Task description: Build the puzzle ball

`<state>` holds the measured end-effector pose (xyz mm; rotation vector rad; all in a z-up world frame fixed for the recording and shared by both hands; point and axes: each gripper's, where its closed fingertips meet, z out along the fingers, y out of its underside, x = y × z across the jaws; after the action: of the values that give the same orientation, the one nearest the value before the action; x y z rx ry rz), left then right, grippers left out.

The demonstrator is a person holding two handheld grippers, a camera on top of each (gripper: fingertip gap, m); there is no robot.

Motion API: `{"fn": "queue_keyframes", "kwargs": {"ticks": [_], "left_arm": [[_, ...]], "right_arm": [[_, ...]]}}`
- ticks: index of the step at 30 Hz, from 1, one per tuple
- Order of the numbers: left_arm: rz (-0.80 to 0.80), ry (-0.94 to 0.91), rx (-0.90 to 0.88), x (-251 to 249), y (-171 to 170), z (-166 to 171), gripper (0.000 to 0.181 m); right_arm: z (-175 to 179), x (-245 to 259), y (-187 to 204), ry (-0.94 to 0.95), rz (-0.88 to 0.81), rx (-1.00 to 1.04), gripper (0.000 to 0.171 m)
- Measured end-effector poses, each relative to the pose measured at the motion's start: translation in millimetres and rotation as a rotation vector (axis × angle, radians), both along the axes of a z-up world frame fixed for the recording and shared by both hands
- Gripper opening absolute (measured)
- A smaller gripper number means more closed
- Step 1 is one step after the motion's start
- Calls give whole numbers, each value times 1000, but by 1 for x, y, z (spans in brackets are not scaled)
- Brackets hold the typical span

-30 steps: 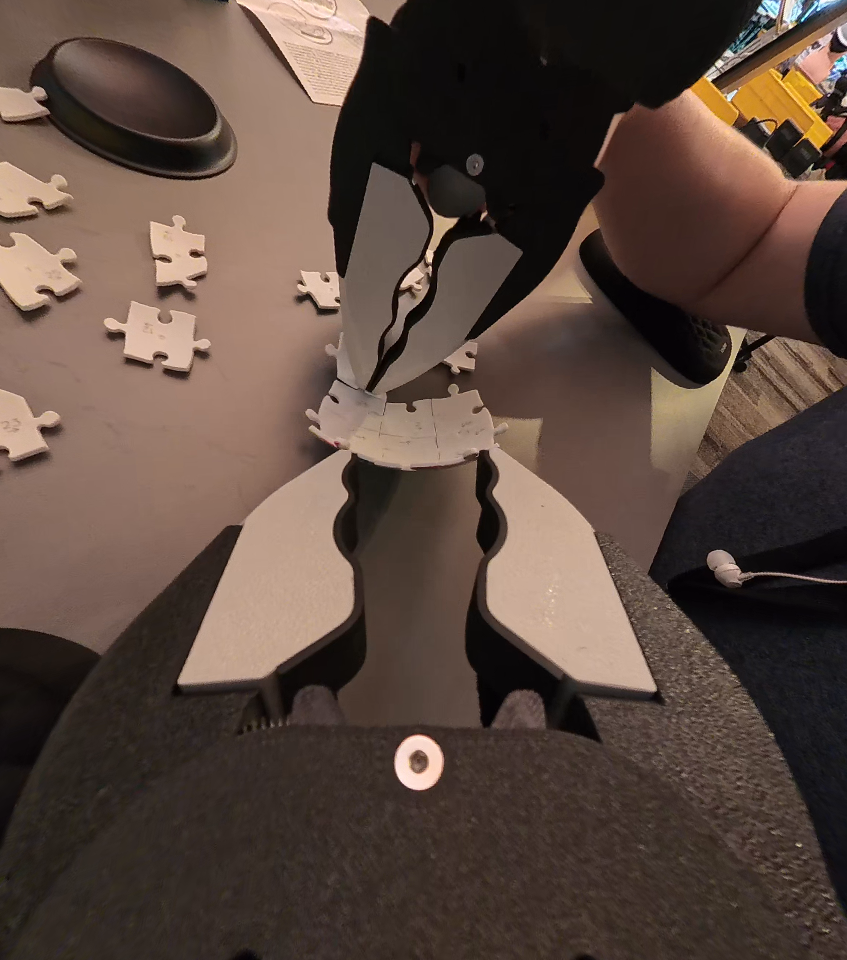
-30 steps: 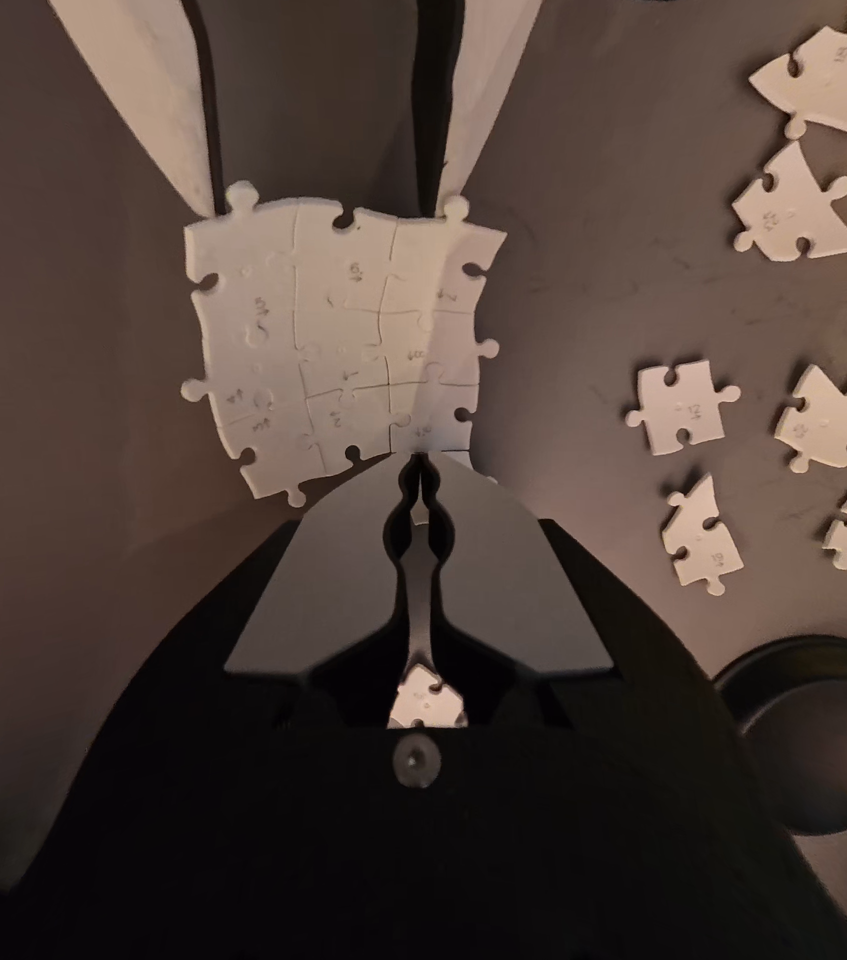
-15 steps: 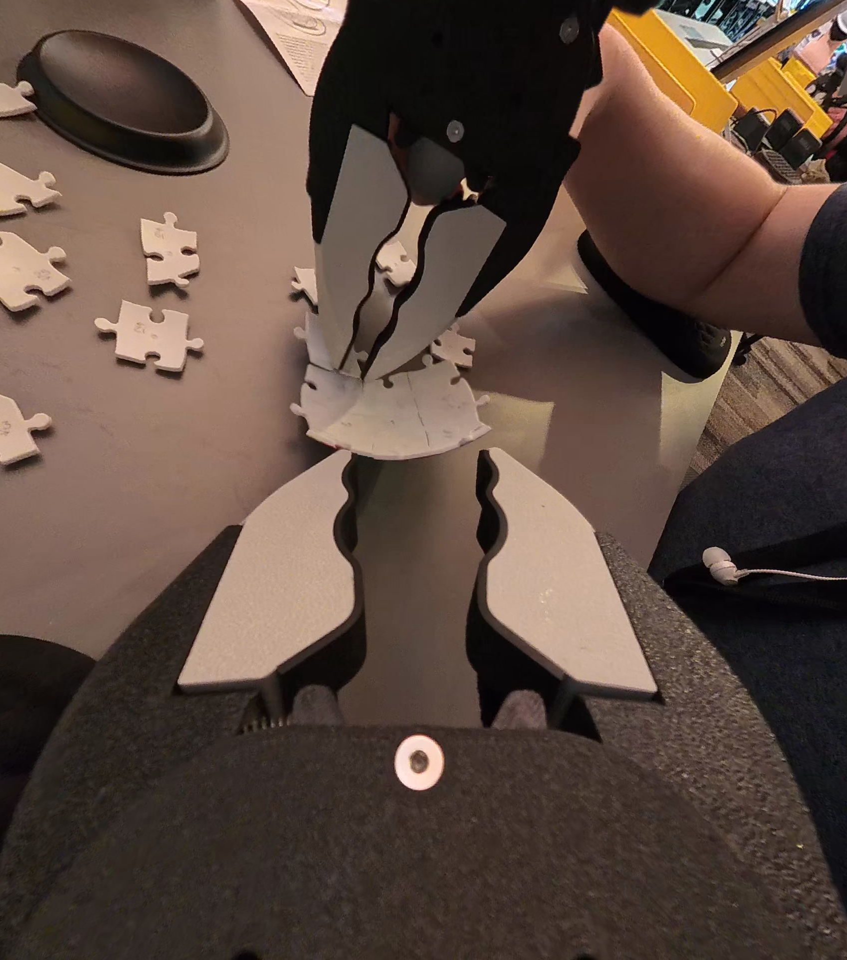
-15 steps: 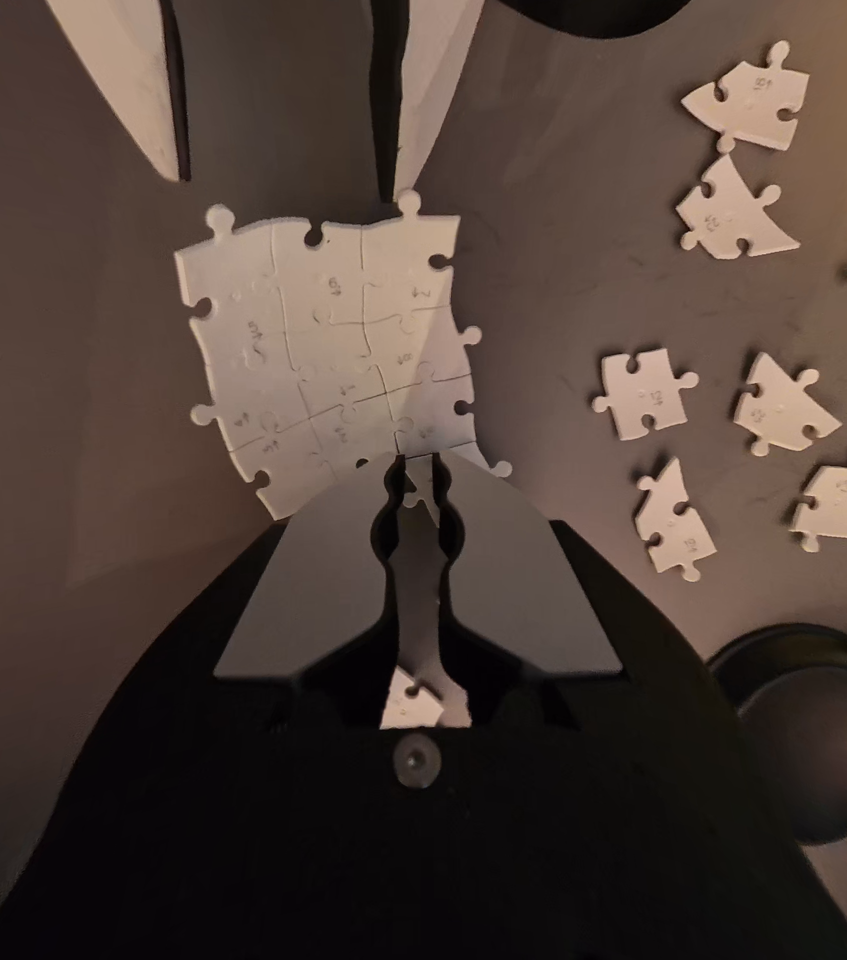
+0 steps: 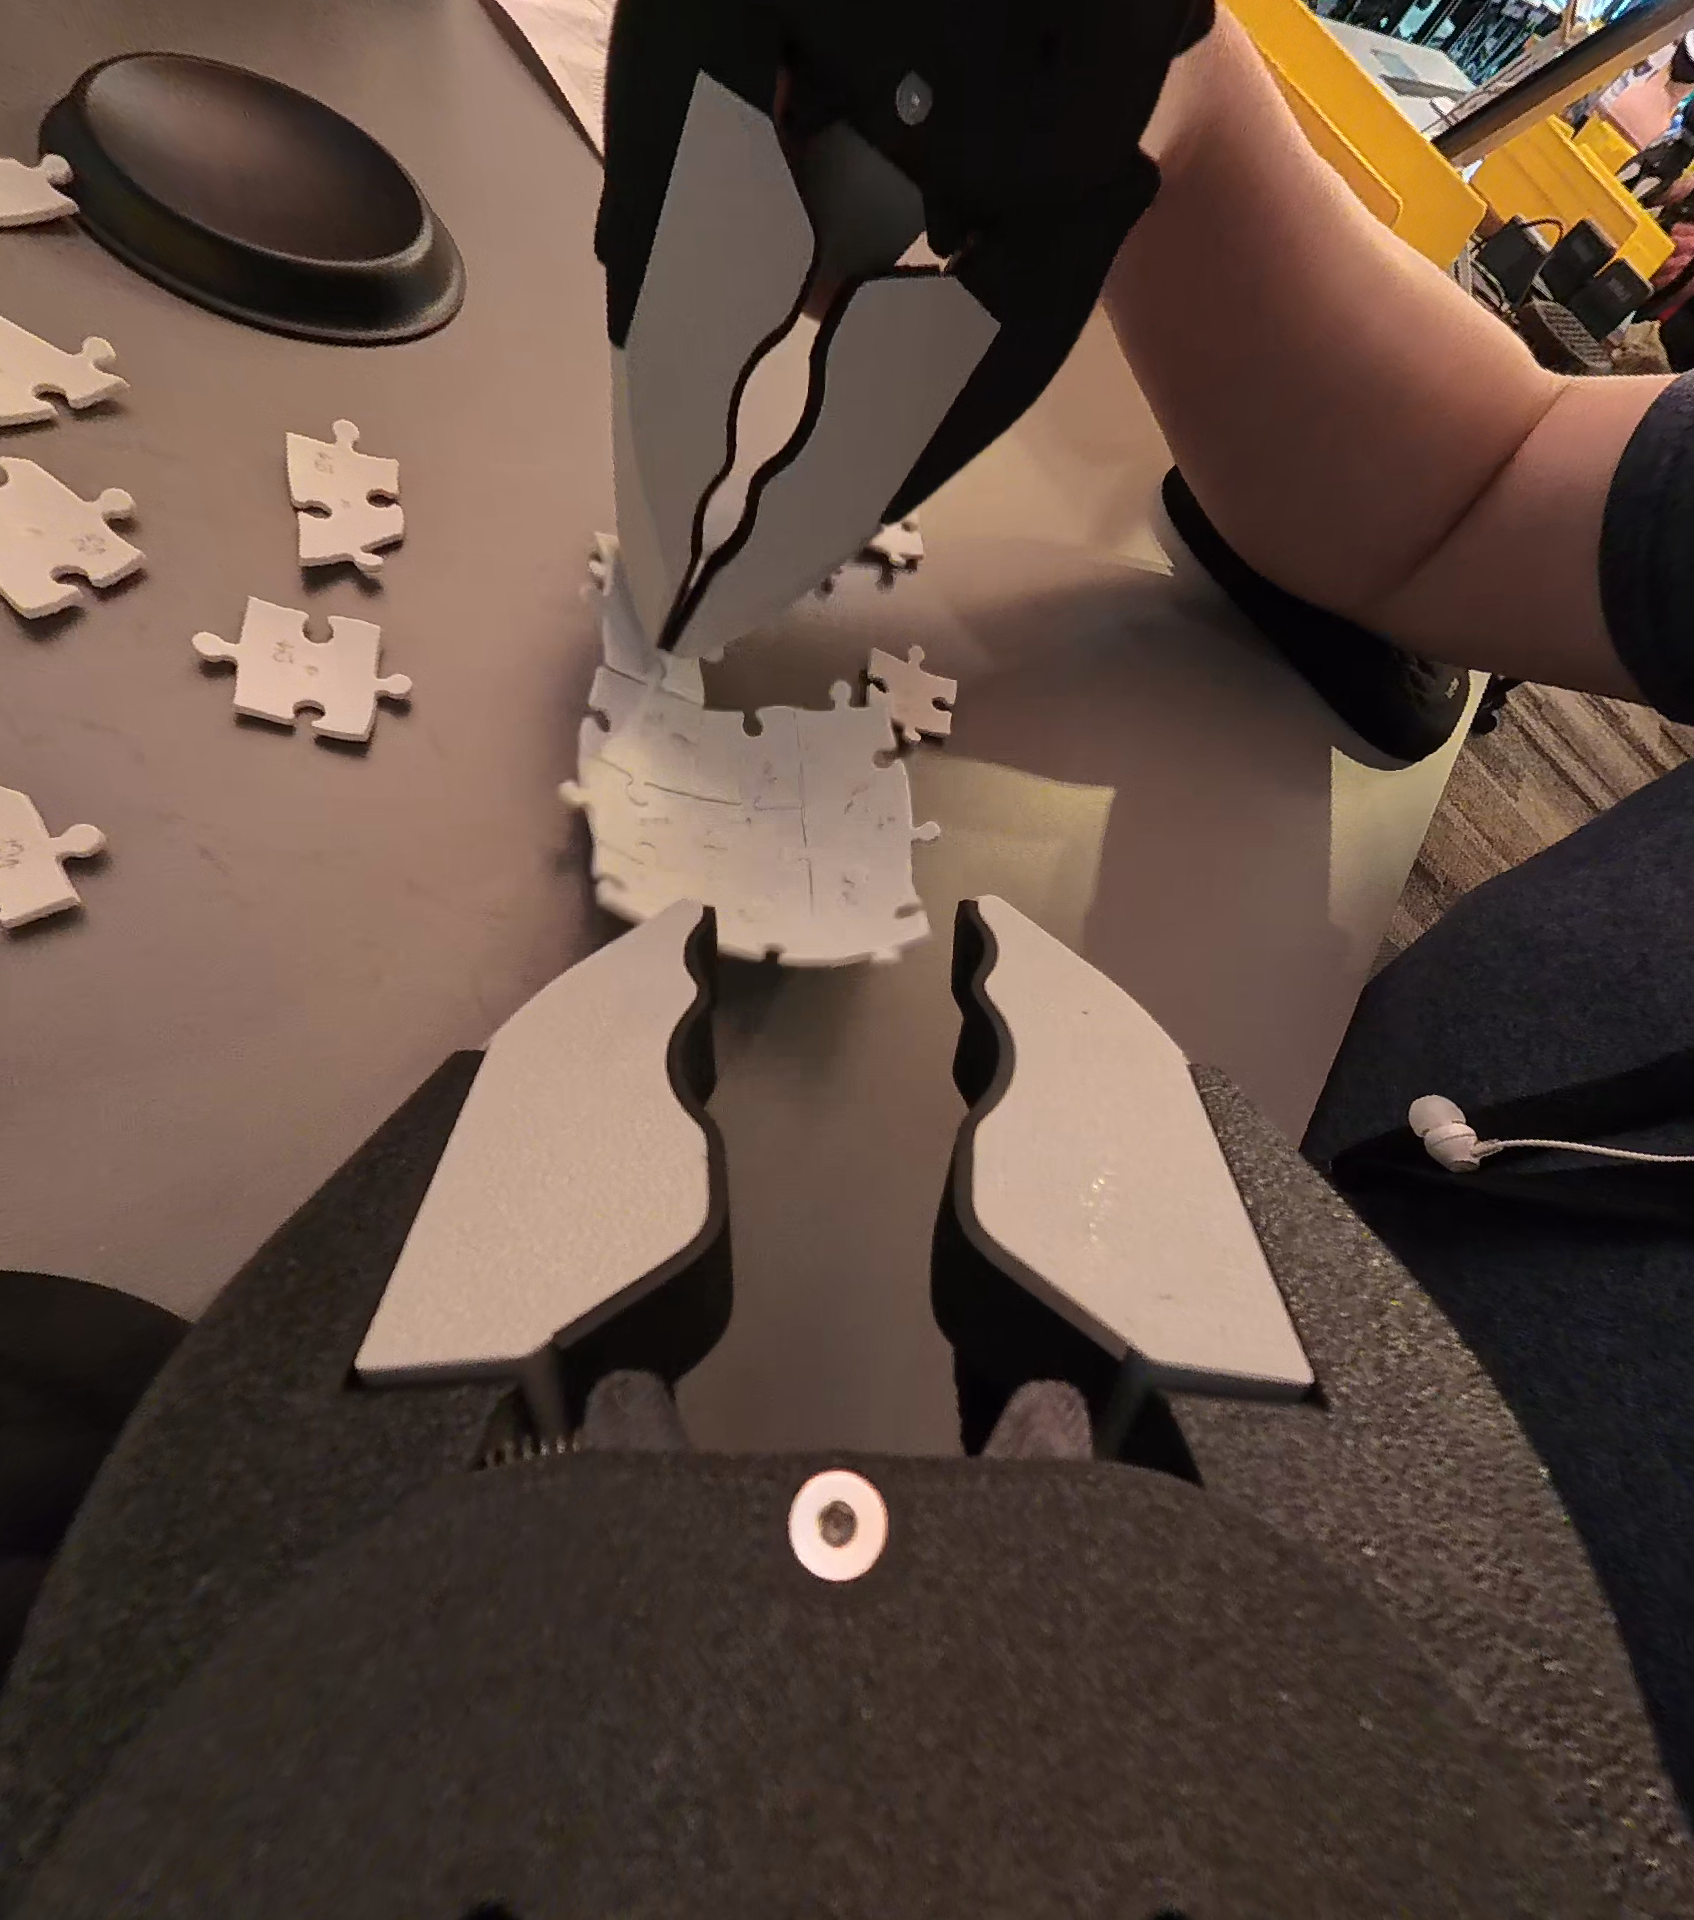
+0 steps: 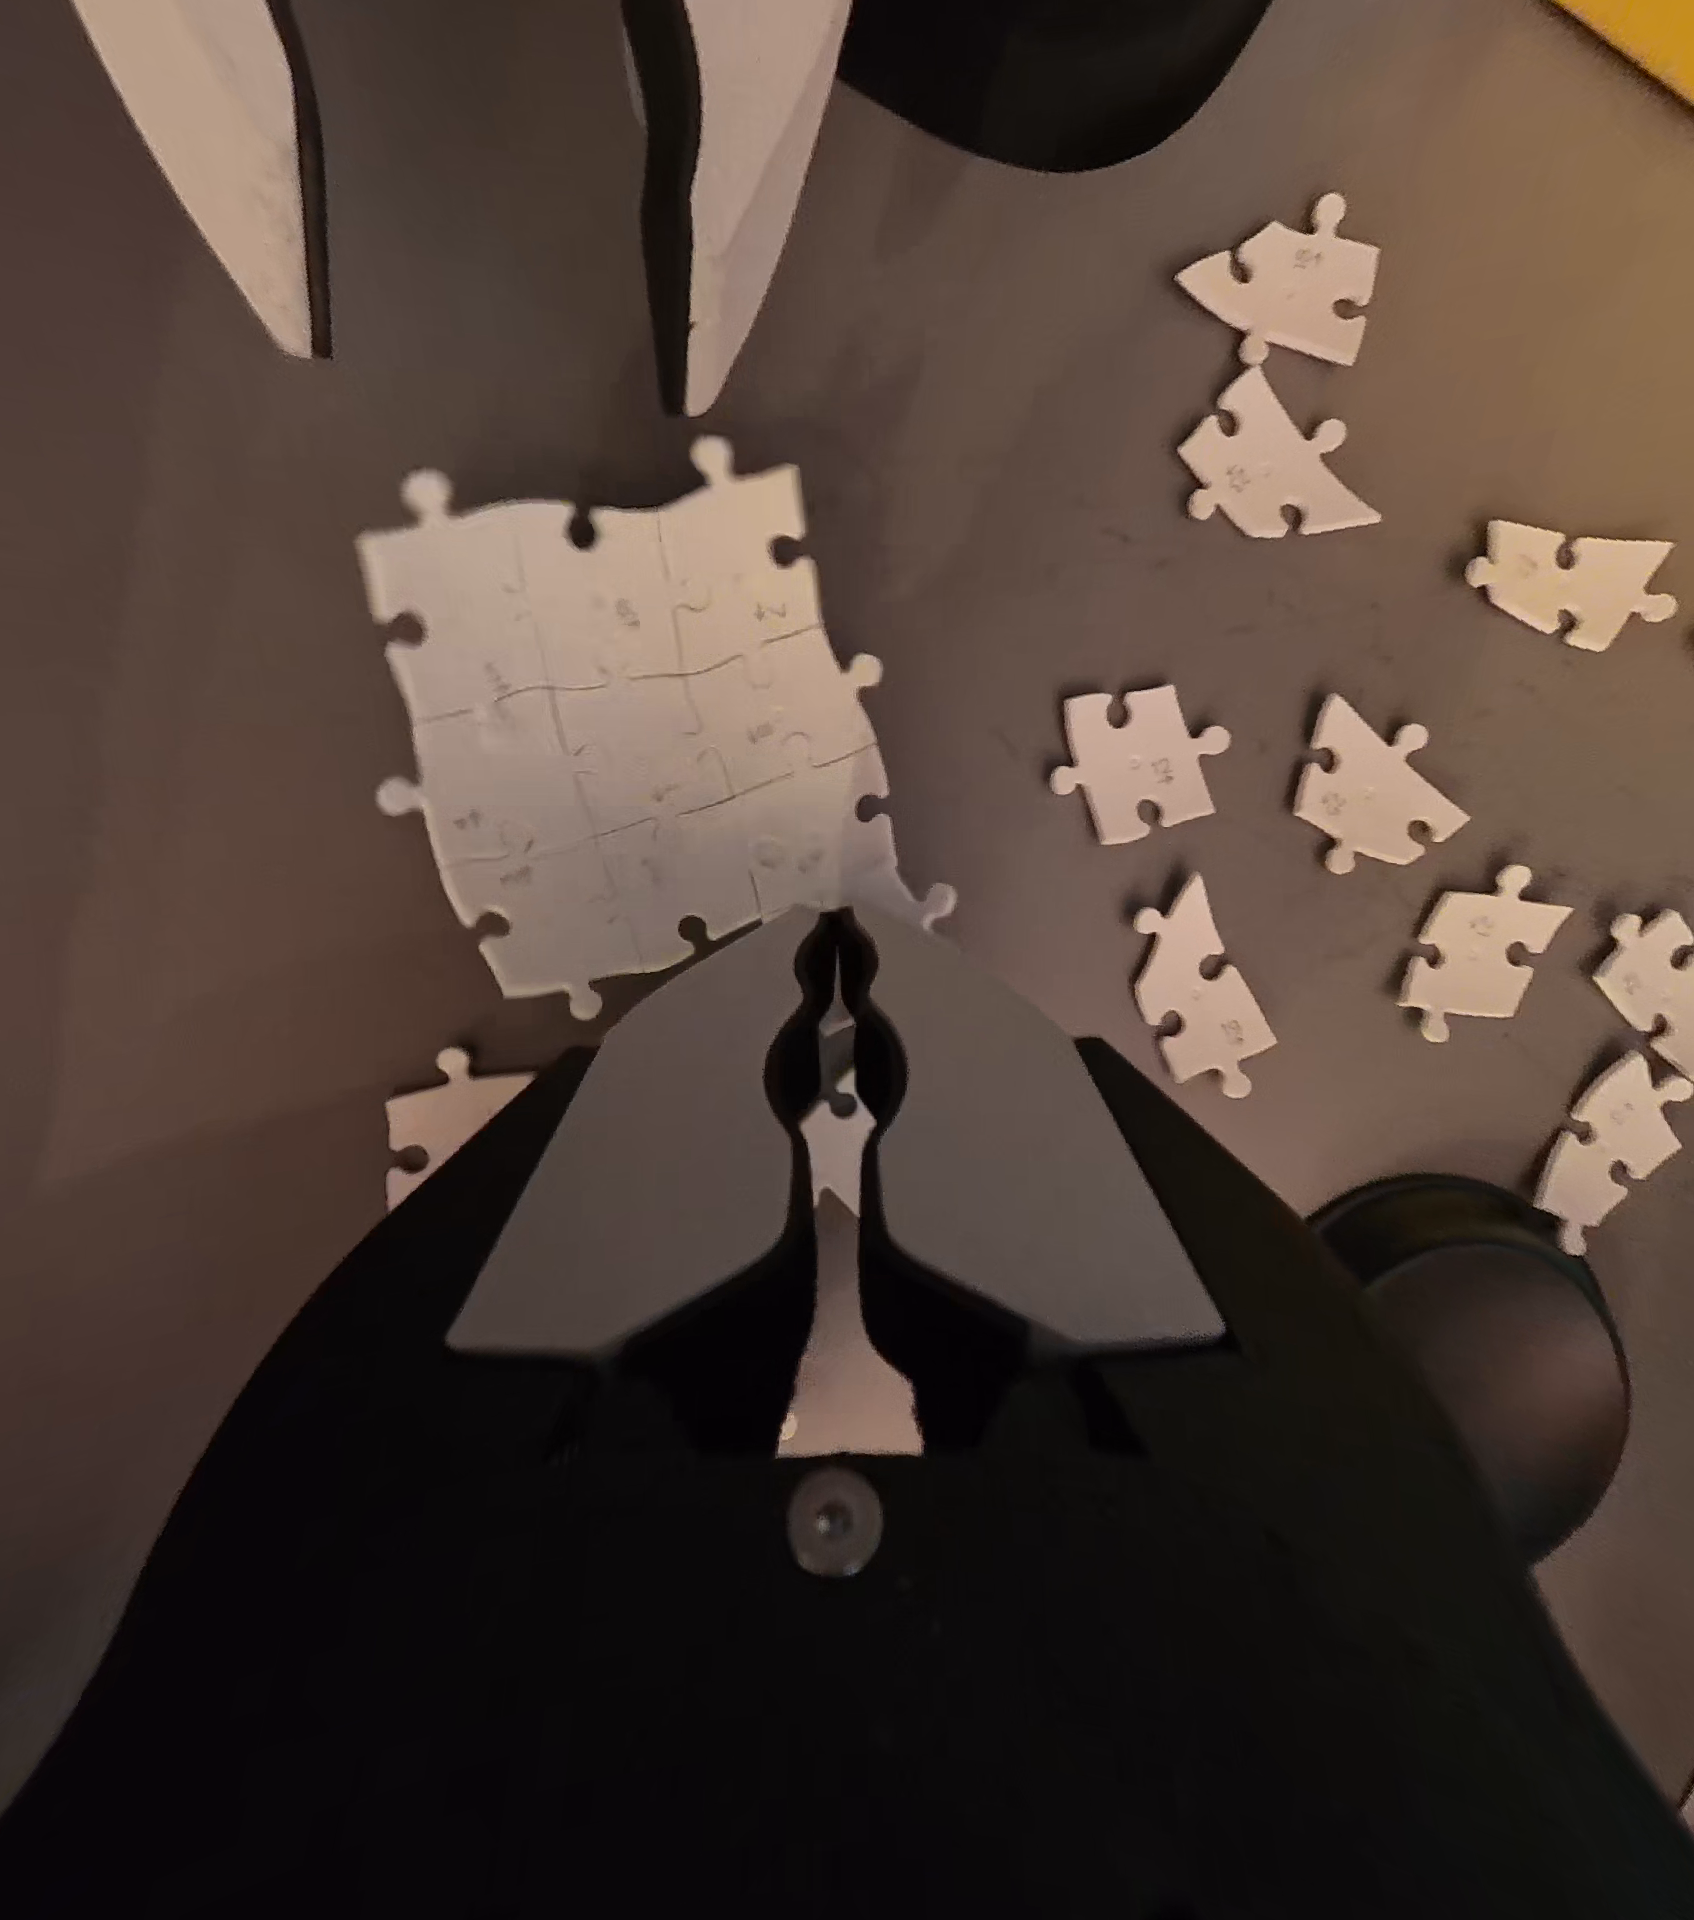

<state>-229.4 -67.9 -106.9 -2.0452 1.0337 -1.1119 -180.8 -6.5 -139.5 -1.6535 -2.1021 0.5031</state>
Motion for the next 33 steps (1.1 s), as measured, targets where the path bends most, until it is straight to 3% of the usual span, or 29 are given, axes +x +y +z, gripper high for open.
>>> {"fn": "queue_keyframes", "kwargs": {"ticks": [16, 23, 33], "left_arm": [[14, -17, -8, -3, -2, 1, 43], [102, -36, -5, -8, 15, 8, 39], [252, 172, 38, -26, 42, -12, 32]], "right_arm": [[2, -9, 2, 34, 16, 3, 2], [7, -23, -10, 85, 52, -13, 1], [1, -47, -7, 82, 13, -25, 1]]}}
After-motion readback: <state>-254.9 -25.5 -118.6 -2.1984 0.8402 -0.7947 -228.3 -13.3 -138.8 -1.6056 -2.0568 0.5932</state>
